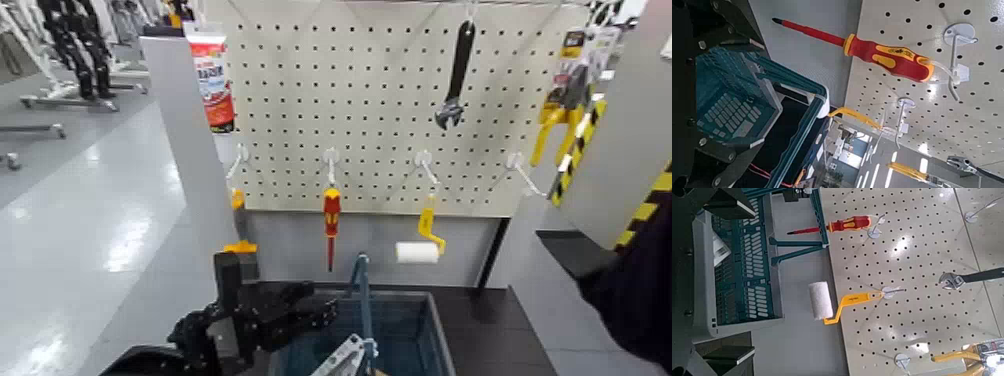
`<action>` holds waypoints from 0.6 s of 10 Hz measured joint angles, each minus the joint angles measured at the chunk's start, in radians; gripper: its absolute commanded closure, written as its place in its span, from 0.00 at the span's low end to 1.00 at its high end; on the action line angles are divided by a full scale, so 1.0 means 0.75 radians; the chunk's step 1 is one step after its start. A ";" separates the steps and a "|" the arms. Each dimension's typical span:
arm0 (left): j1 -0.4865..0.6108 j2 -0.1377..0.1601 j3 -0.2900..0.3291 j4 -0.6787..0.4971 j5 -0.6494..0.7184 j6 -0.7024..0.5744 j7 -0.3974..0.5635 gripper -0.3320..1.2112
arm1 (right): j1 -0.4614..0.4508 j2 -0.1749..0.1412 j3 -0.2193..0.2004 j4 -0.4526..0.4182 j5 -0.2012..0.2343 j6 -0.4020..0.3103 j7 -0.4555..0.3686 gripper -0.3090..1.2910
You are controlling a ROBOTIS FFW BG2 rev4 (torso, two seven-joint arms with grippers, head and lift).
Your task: Put the blue scissors into the crate.
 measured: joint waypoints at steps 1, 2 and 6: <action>0.001 0.000 0.001 -0.006 -0.006 -0.004 0.000 0.19 | 0.000 0.000 0.000 0.000 -0.001 0.000 0.000 0.25; 0.002 0.000 0.003 -0.010 -0.010 -0.006 0.000 0.19 | 0.000 0.000 0.000 0.000 -0.001 -0.001 0.000 0.25; 0.043 0.002 0.030 -0.117 -0.146 -0.028 0.075 0.19 | 0.002 0.000 0.000 0.000 -0.003 -0.007 0.000 0.25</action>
